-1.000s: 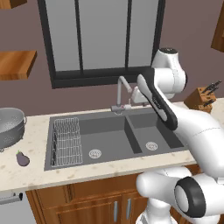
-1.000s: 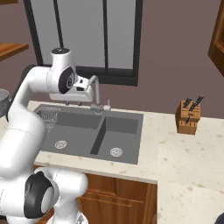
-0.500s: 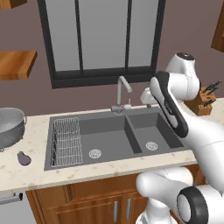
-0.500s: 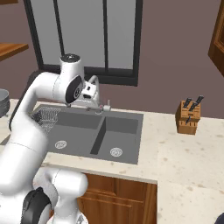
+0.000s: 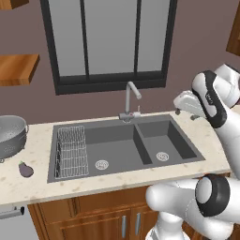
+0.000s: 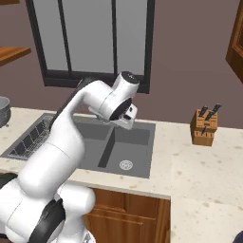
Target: Turn on the sink faucet. Then move the eggplant from the counter to the sink. Turn off the sink. Move the vegetable from the sink to the pot next to the stove. Finally move the pot to the front left burner.
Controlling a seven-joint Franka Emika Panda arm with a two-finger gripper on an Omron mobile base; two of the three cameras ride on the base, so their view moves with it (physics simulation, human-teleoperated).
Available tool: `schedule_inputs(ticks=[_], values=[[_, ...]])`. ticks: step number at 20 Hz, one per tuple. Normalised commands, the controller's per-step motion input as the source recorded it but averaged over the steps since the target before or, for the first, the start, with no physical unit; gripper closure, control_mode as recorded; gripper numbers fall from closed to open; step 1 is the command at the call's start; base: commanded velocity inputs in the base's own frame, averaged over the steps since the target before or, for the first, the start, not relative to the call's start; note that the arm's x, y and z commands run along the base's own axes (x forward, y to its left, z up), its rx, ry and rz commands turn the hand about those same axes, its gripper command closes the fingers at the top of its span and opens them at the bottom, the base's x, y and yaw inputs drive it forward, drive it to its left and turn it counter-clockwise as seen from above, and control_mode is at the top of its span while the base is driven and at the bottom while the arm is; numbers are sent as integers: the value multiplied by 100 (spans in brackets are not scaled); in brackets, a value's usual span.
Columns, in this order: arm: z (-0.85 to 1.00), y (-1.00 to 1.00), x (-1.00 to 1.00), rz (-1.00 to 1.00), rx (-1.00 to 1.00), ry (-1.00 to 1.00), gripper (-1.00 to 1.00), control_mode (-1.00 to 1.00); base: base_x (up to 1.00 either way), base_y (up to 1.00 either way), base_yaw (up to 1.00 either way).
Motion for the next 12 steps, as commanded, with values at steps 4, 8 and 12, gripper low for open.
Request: schedule_inputs(ticks=[4, 8, 12], values=[[-22, -30, 51, 6, 13, 5, -100, -100, 0, 0, 0], [-28, -1, 27, 17, 4, -11, -100, -100, 0, 0, 0], [-21, 0, 12, 25, 2, -15, -100, -100, 0, 0, 0]])
